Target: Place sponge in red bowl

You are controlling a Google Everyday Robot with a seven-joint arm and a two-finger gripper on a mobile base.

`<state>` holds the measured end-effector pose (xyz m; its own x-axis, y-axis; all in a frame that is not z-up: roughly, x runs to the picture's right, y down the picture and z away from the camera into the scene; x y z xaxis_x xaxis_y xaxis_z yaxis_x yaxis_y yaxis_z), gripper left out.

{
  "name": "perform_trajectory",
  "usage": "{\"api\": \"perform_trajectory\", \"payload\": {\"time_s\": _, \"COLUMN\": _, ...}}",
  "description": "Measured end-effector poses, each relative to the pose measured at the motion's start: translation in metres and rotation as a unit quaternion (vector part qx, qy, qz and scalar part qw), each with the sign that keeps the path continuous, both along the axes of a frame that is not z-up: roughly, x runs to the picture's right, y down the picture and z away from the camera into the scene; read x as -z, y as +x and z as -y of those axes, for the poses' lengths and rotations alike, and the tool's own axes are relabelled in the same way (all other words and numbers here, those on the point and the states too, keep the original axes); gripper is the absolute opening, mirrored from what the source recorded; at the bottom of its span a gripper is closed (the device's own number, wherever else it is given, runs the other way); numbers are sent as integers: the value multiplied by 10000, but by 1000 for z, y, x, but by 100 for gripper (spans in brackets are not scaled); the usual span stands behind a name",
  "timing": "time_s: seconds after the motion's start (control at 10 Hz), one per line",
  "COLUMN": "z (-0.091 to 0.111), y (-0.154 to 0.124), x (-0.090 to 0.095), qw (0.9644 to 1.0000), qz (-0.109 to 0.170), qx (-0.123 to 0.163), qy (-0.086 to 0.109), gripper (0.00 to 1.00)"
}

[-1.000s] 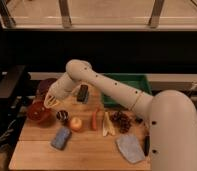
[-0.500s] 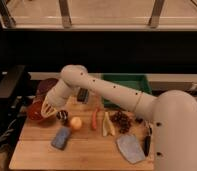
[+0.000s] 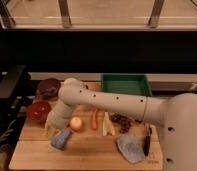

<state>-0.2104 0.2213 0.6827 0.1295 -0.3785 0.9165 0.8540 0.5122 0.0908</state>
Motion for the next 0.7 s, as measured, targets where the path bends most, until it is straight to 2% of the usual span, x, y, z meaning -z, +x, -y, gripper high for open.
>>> {"api": "perform_trajectory", "payload": {"time_s": 0.2, "z": -21, "y": 16, "x": -23, "qw": 10000, "qz": -27, "qx": -9, "qy": -79, "gripper": 80}}
{"api": "perform_trajectory", "payload": {"time_s": 0.3, "z": -28, "y": 29, "x": -37, "qw": 9998, "qz": -66, "qx": -106, "qy": -184, "gripper": 80}}
{"api": "perform_trajectory", "payload": {"time_s": 0.5, "z": -31, "y": 49, "x": -59, "qw": 9986, "qz": -188, "qx": -307, "qy": -386, "gripper": 80}}
{"api": "perform_trajectory", "payload": {"time_s": 0.7, "z": -30, "y": 48, "x": -76, "qw": 9976, "qz": -268, "qx": -403, "qy": -498, "gripper": 80}}
